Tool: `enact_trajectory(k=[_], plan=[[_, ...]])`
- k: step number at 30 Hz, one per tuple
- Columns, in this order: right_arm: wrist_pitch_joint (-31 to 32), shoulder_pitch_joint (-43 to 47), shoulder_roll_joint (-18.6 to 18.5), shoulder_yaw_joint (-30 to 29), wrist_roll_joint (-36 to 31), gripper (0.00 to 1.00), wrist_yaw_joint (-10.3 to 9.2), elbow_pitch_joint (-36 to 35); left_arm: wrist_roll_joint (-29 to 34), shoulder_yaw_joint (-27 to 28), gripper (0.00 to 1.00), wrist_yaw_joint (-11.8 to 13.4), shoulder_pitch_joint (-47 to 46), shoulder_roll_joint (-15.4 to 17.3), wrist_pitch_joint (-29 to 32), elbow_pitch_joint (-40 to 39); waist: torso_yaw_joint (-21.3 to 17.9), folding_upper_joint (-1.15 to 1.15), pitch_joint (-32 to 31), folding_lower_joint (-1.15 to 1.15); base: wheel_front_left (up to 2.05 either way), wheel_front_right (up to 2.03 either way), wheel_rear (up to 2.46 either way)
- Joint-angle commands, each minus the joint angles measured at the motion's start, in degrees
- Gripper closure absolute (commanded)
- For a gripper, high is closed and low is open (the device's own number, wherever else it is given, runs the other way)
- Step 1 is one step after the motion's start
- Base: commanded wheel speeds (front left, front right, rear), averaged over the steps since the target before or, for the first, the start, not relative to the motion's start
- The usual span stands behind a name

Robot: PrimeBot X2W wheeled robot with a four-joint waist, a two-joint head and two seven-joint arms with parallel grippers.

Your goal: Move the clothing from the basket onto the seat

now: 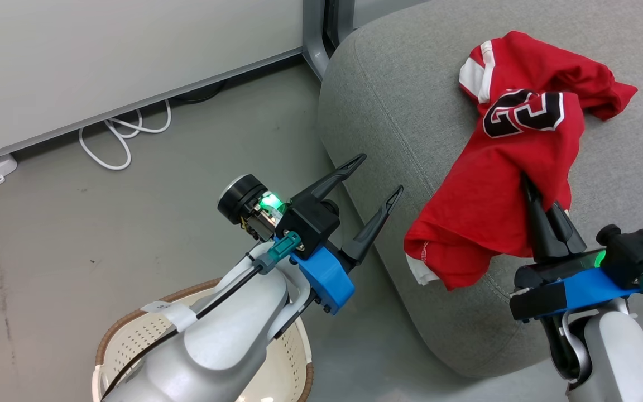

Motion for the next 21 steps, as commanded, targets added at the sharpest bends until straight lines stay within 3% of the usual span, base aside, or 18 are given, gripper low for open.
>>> enact_trajectory(k=[1,11,21], plan=[[0.0,-0.1,0.3,-0.3,-0.5,1.00,0.03,-0.6,0.0,0.0,0.00,-0.4,-0.7,0.2,-0.1,0.1,0.1,0.00,0.1,0.00,0.00,0.00,0.00],[0.0,-8.9,0.2,-4.5,-0.3,1.00,0.03,-3.9,0.8,0.1,0.00,-0.4,-3.3,0.9,-0.1,-0.3,1.8,0.00,3.8,0.00,0.00,0.00,0.00],[0.0,-29.5,-5.9,-16.6,-1.1,1.00,0.03,-9.3,4.1,-1.2,0.00,-0.5,-12.8,2.3,0.6,-2.3,4.3,0.00,19.6,0.00,0.00,0.00,0.00]])
